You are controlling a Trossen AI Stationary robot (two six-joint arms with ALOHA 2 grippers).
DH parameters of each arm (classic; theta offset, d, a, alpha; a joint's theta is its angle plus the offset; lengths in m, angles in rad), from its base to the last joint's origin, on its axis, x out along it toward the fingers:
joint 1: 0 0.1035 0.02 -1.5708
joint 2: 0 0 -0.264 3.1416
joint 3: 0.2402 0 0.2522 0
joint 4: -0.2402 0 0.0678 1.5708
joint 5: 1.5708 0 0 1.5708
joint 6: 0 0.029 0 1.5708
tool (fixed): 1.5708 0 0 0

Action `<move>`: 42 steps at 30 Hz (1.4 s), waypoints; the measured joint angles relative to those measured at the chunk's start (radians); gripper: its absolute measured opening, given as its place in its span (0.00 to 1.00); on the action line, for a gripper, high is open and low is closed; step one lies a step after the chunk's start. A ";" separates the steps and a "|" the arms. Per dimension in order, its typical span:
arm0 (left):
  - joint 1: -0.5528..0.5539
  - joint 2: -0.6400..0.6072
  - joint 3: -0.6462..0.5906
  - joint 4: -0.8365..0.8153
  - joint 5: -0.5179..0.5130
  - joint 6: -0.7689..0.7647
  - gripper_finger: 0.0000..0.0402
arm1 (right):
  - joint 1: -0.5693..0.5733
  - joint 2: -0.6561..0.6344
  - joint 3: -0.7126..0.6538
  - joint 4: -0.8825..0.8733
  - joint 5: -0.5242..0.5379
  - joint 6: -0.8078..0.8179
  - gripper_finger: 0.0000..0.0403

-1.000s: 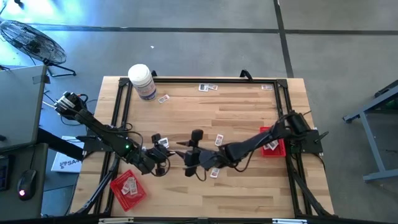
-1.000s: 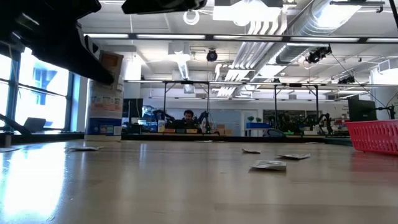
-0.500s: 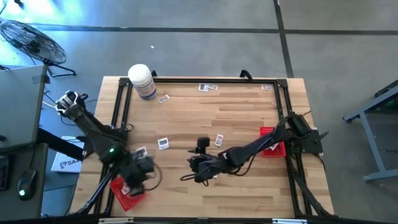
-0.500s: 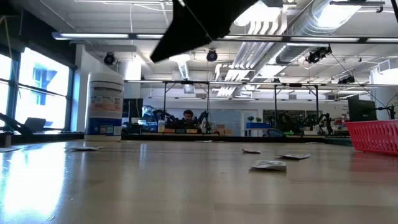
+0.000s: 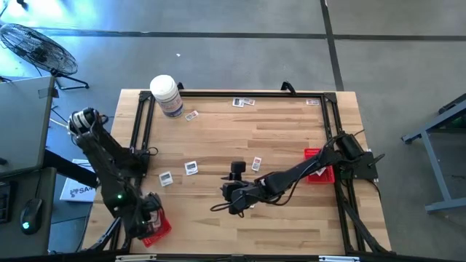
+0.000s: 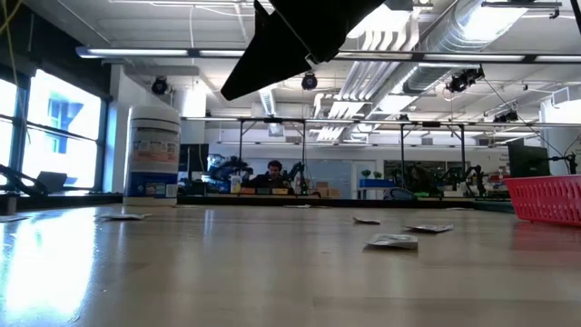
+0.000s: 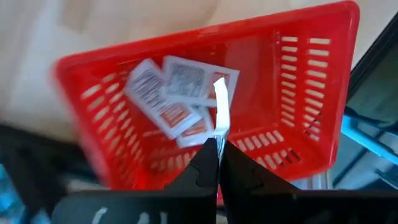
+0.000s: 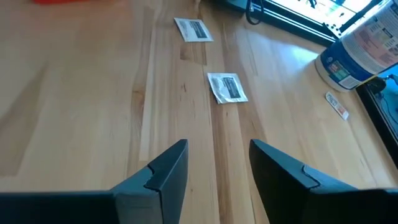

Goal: Pick & Place First Aid Supplies
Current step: Put the ointment pack into the left red bin

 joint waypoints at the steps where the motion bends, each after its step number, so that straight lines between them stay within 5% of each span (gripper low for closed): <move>1: 0.001 0.003 -0.018 0.040 0.006 0.005 0.00 | -0.002 0.000 0.000 0.002 0.000 0.000 0.41; 12: 0.001 0.003 -0.114 0.105 0.009 -0.005 0.13 | -0.008 0.000 0.000 0.024 -0.043 -0.010 0.41; 18: 0.001 0.002 -0.114 -0.003 0.048 -0.029 0.25 | 0.004 0.000 0.000 0.024 -0.040 -0.075 0.41; 26: 0.001 -0.002 -0.084 -0.139 0.074 -0.058 0.27 | 0.035 0.000 0.000 0.020 -0.043 -0.082 0.40; 34: 0.001 -0.002 0.047 -0.177 -0.185 0.010 0.27 | 0.065 -0.014 0.000 -0.155 -0.060 0.005 0.40; 42: 0.002 0.002 0.093 -0.184 -0.523 0.116 0.27 | 0.075 -0.011 0.000 -0.378 -0.316 0.186 0.38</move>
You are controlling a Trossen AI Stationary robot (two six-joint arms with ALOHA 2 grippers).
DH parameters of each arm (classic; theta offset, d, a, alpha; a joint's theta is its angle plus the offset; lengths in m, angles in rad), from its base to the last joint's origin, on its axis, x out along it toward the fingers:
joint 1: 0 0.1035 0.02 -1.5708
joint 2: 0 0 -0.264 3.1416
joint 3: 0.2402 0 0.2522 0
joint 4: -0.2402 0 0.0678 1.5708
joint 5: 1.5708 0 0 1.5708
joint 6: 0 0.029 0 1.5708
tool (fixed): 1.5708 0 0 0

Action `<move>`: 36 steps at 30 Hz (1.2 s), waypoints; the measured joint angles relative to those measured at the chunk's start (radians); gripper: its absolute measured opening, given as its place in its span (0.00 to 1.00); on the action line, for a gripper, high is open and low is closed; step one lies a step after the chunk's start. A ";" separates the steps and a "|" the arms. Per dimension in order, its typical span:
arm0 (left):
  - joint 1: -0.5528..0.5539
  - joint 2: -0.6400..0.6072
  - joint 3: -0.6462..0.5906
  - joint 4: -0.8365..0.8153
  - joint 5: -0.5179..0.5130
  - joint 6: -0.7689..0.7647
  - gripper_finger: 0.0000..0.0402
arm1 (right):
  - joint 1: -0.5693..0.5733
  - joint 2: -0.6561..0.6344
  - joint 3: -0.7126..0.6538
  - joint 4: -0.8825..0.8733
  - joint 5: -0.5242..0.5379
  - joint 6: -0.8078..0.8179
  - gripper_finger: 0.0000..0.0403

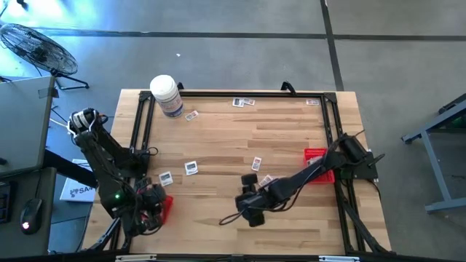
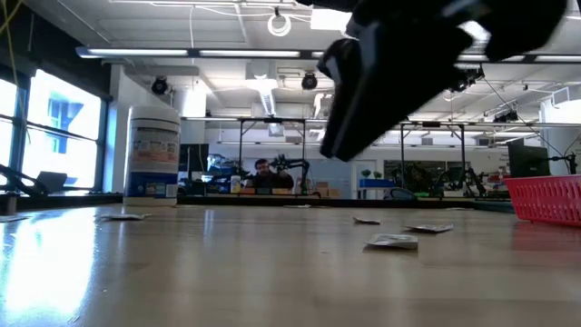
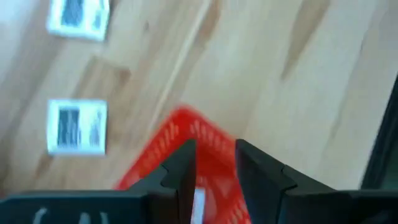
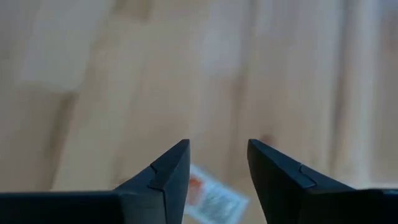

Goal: Pick & Place First Aid Supplies
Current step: Put the ointment pack into the left red bin

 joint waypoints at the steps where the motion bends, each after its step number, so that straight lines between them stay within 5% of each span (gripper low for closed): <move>1: 0.000 0.006 -0.001 0.003 -0.020 0.000 0.27 | 0.008 0.007 0.000 -0.005 -0.016 0.000 0.38; 5: 0.000 0.056 -0.001 0.072 -0.008 0.038 0.27 | 0.038 0.044 0.000 -0.004 -0.066 -0.013 0.37; 13: -0.001 0.161 -0.001 0.272 0.200 0.103 0.27 | 0.047 0.084 0.000 0.013 -0.072 -0.023 0.37; 28: -0.008 0.168 0.048 0.295 0.498 -0.026 0.27 | 0.030 0.083 0.000 0.027 -0.086 -0.021 0.37; 33: -0.030 0.167 0.115 0.255 0.531 -0.077 0.27 | 0.030 0.083 0.000 0.018 -0.136 -0.025 0.37; 36: -0.037 0.166 0.169 0.191 0.450 -0.047 0.27 | 0.032 0.083 0.000 -0.008 -0.132 -0.028 0.37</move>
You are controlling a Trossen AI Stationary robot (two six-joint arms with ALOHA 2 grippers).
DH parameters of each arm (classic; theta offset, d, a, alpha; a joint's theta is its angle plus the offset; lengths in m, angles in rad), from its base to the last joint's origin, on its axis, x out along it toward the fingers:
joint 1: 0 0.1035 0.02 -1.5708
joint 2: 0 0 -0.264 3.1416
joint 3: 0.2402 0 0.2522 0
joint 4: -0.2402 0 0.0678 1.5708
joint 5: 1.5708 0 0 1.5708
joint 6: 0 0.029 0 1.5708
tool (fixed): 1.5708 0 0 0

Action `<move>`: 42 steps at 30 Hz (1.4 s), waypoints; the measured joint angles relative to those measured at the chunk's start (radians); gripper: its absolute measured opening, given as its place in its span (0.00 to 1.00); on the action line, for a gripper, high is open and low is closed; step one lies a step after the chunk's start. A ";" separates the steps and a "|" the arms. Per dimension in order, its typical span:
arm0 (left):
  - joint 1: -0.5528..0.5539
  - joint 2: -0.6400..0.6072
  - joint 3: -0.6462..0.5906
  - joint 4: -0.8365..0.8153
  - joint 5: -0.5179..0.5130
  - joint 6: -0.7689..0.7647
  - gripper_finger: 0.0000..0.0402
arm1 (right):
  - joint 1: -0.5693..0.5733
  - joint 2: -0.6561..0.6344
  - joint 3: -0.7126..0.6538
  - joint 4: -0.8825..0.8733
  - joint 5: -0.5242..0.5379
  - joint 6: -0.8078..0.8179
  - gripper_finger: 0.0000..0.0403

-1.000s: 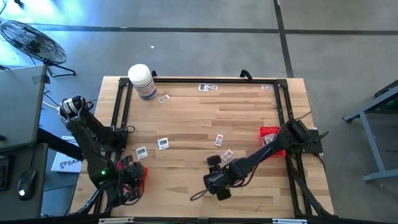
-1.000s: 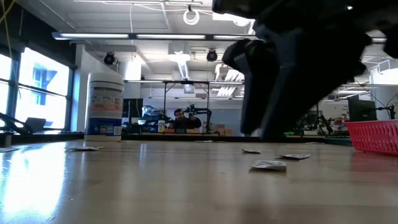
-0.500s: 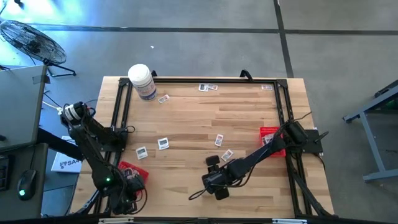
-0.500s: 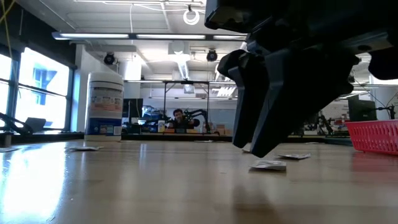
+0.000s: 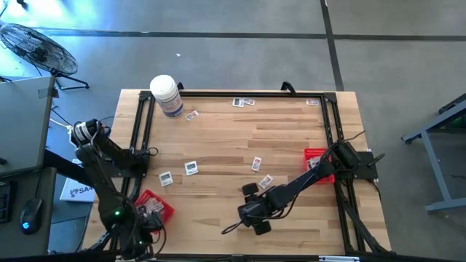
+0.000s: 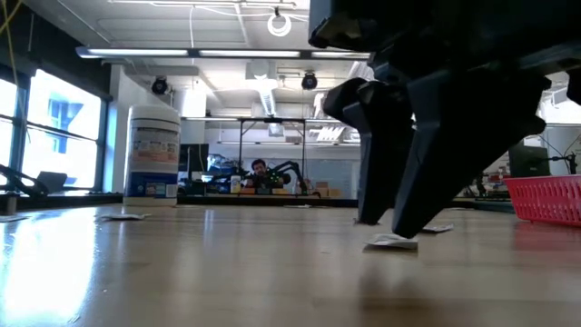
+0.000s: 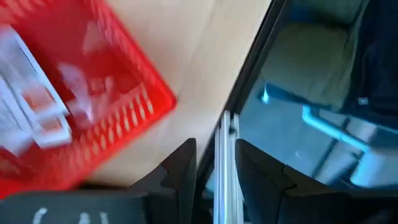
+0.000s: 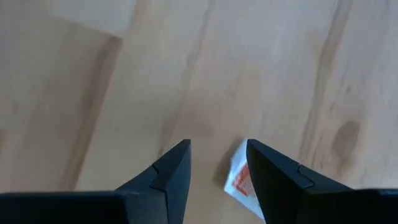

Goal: Pick & Place First Aid Supplies
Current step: Put the ointment pack into the left red bin

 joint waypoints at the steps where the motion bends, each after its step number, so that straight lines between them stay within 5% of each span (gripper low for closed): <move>1: 0.000 0.000 0.014 -0.020 -0.046 0.026 0.27 | 0.001 0.000 0.000 -0.012 0.007 0.002 0.37; 11: 0.004 0.000 0.020 -0.048 -0.746 0.377 0.27 | 0.001 0.006 0.000 -0.072 0.052 0.083 0.37; 16: 0.004 0.000 -0.043 -0.041 -0.953 0.373 0.27 | 0.001 0.010 -0.045 -0.001 0.046 0.076 0.34; 27: 0.006 0.000 -0.184 0.153 -1.088 0.373 0.27 | -0.005 0.009 -0.106 0.040 0.084 0.082 0.15; 34: 0.078 0.002 -0.239 0.275 -1.077 0.412 0.27 | -0.019 0.004 -0.107 0.051 0.053 0.082 0.02; 42: 0.234 0.028 -0.286 0.631 -0.977 0.796 0.27 | -0.023 -0.078 -0.116 0.070 0.074 0.090 0.01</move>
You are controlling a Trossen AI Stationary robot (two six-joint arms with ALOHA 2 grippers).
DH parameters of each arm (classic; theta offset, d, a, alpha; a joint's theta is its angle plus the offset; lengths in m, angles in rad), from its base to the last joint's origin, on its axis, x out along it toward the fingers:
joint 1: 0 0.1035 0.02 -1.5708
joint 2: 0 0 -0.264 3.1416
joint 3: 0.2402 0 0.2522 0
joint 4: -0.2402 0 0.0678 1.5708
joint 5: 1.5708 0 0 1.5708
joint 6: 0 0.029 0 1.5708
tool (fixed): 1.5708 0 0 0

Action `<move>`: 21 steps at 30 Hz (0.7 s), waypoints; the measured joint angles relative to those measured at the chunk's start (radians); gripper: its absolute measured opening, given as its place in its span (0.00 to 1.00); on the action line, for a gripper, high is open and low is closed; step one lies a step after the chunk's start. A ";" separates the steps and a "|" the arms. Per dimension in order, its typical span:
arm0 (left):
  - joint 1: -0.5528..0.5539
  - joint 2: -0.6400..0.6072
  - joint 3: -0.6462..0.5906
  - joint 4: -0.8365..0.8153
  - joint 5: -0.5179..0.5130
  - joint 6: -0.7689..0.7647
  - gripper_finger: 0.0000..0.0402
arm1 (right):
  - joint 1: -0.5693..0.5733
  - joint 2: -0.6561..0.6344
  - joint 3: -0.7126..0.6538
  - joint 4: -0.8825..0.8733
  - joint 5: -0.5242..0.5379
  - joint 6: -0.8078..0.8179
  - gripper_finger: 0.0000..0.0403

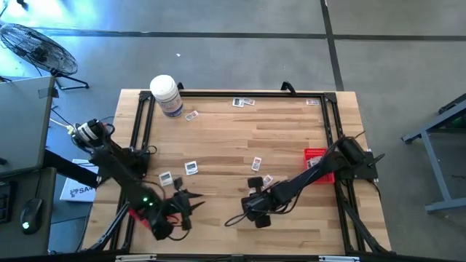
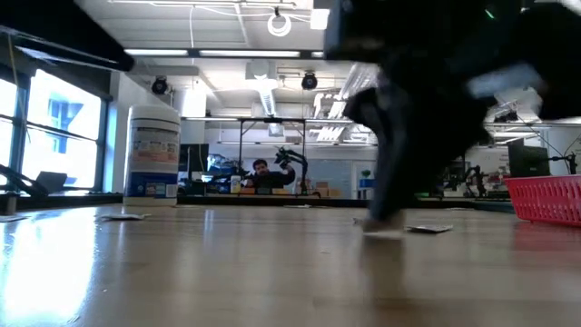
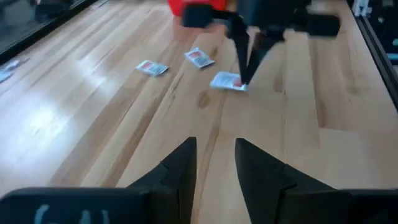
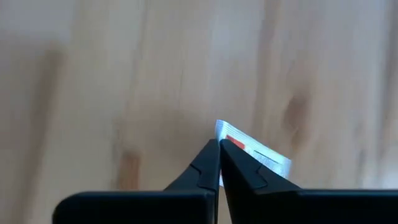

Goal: Pick & Place First Aid Supplies
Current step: Put the ointment pack into the left red bin

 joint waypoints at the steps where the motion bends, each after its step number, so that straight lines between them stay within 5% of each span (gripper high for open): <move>1: 0.016 0.010 -0.001 0.046 0.008 0.064 0.27 | 0.000 -0.014 0.004 0.013 0.009 0.001 0.01; 8: 0.130 0.131 0.000 0.338 0.106 0.403 0.27 | 0.009 -0.089 0.004 0.068 0.027 0.004 0.01; 21: 0.256 0.234 0.001 0.601 0.312 0.567 0.27 | 0.022 -0.116 0.005 0.233 -0.017 -0.068 0.01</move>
